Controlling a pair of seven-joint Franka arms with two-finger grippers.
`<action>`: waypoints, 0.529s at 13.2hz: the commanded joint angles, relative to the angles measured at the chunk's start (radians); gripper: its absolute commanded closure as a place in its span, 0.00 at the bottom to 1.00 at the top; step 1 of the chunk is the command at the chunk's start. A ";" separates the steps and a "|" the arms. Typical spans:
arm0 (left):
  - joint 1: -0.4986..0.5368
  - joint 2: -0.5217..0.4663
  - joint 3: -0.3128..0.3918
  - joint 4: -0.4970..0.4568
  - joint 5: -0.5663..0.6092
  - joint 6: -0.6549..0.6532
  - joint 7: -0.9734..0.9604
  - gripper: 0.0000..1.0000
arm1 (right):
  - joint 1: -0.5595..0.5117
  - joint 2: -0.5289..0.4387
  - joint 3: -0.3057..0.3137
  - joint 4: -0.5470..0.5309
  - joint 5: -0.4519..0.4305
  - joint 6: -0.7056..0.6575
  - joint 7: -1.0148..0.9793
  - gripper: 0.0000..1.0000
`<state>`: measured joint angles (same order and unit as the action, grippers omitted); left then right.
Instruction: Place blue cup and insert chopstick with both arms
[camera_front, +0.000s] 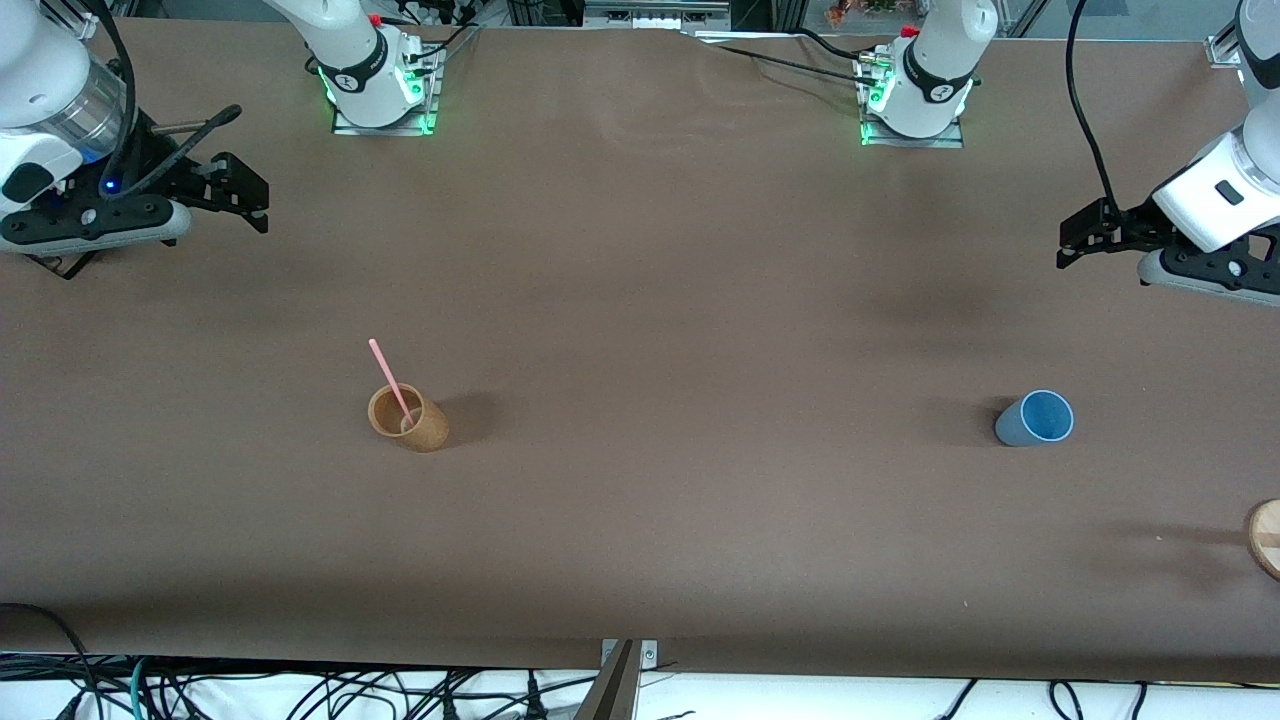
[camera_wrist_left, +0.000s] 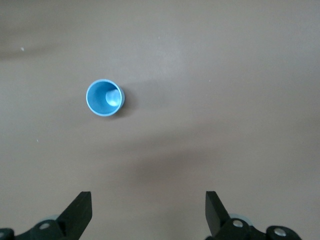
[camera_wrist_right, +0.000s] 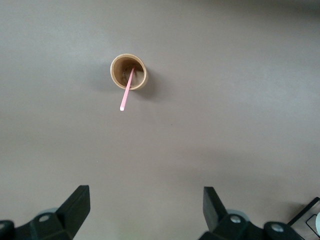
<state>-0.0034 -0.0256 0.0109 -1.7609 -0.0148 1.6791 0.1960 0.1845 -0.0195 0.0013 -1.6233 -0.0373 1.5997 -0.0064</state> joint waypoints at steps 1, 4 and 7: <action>0.016 0.013 -0.006 0.017 0.024 -0.027 0.006 0.00 | 0.001 0.006 0.000 0.019 -0.012 -0.006 -0.007 0.00; 0.016 0.018 -0.006 0.018 0.024 -0.019 0.006 0.00 | 0.001 0.006 0.002 0.019 -0.012 -0.006 -0.007 0.00; 0.017 0.085 -0.005 0.073 0.026 -0.025 0.002 0.00 | 0.001 0.006 0.000 0.019 -0.012 -0.006 -0.007 0.00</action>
<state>0.0074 0.0064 0.0109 -1.7545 -0.0146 1.6710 0.1970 0.1845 -0.0195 0.0012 -1.6232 -0.0377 1.5997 -0.0064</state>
